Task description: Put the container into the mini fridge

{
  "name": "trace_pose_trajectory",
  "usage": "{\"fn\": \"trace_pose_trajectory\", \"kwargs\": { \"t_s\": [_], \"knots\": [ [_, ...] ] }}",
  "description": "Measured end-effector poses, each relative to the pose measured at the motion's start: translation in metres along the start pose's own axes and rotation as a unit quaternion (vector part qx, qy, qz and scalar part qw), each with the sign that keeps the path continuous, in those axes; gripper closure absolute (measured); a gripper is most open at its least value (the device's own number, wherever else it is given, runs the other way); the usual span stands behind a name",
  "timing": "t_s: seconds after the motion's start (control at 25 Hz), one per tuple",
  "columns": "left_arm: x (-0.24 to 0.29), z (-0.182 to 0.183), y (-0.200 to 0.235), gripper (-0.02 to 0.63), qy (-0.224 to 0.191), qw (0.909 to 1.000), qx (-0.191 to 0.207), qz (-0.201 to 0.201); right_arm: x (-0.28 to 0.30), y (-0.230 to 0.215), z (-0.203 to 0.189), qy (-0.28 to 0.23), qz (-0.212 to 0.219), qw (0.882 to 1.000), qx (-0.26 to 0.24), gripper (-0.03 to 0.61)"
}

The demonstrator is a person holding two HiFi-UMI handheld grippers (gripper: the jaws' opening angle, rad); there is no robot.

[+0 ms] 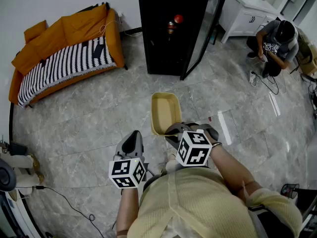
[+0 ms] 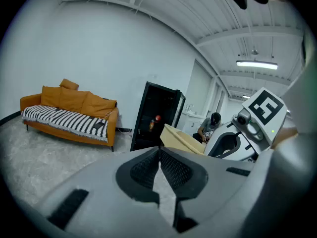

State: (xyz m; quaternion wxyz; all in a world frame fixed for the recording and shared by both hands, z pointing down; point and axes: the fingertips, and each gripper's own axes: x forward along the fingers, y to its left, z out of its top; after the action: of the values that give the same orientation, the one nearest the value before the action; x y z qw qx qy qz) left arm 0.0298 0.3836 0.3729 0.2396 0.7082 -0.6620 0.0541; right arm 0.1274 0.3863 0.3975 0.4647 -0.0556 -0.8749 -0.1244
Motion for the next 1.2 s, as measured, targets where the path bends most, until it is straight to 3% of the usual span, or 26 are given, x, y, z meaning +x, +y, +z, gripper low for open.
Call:
{"fn": "trace_pose_trajectory", "kwargs": {
  "t_s": [0.56, 0.84, 1.04, 1.2],
  "knots": [
    [0.049, 0.012, 0.003, 0.586, 0.013, 0.9998, -0.007, 0.017, 0.01, -0.041, -0.022, -0.011, 0.012, 1.0, 0.011, 0.548],
    [0.07, 0.014, 0.0, 0.586, 0.025, 0.9997, -0.001, 0.007, 0.018, -0.056, -0.031, -0.007, 0.014, 1.0, 0.011, 0.547],
    [0.086, 0.03, 0.008, 0.586, 0.016, 0.9993, -0.031, -0.012, 0.022, -0.072, -0.03, -0.004, 0.009, 1.0, 0.018, 0.547],
    [0.101, 0.033, 0.019, 0.586, 0.027, 0.9991, -0.023, -0.023, 0.03, -0.083, -0.028, 0.004, 0.012, 1.0, 0.025, 0.547]
  ]
}}
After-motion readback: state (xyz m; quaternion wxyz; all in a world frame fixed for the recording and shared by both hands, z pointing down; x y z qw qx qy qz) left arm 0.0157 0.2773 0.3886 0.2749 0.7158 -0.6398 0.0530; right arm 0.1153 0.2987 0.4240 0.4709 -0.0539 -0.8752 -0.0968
